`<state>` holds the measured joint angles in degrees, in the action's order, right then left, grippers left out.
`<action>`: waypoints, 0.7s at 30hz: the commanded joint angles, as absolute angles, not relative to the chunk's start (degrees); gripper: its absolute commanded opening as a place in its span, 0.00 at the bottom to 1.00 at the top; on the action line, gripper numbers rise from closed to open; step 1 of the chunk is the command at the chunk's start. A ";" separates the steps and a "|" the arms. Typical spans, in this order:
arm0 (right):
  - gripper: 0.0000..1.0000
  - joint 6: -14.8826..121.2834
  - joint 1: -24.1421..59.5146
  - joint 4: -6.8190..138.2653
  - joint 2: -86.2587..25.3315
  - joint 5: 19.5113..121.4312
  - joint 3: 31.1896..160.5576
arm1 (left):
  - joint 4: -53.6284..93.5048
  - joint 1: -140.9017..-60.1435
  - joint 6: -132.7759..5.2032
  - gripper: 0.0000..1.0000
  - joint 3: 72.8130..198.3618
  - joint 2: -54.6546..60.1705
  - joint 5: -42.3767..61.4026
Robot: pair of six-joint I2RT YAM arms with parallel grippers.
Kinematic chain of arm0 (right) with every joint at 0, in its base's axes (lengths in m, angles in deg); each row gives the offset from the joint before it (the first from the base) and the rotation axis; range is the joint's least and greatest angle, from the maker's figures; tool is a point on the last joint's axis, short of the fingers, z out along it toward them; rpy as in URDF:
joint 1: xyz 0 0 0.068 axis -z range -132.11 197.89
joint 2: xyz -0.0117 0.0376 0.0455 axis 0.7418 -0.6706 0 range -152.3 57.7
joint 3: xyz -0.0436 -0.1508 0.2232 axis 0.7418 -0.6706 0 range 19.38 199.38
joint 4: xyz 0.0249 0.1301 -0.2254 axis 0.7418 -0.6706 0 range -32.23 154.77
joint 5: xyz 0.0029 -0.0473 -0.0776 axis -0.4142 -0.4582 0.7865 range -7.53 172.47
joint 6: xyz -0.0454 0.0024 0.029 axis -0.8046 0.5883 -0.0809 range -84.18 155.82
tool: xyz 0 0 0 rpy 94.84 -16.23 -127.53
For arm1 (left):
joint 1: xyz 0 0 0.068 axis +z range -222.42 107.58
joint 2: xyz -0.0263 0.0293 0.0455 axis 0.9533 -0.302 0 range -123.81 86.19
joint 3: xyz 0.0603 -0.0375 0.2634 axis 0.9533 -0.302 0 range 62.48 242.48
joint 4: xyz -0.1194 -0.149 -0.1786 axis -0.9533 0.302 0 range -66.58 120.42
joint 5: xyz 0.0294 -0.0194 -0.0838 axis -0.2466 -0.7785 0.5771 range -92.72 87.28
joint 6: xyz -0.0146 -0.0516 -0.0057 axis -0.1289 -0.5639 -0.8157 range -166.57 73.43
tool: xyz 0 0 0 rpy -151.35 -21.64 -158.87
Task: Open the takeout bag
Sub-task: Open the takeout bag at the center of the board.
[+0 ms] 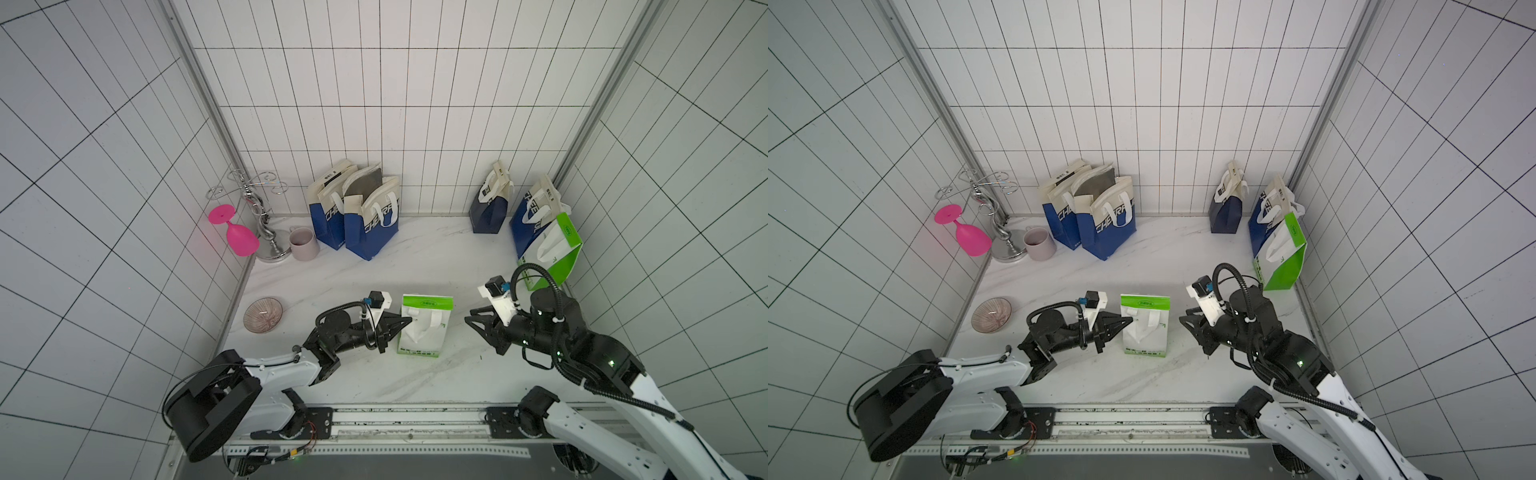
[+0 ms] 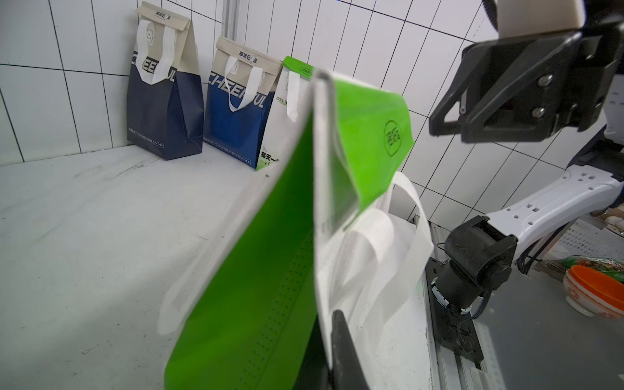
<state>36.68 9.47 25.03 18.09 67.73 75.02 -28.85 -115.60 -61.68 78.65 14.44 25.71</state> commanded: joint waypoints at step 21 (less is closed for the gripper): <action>0.34 -9.04 -21.08 47.00 2.55 101.47 77.70 | -32.31 -119.73 -61.95 0.00 77.21 16.99 16.64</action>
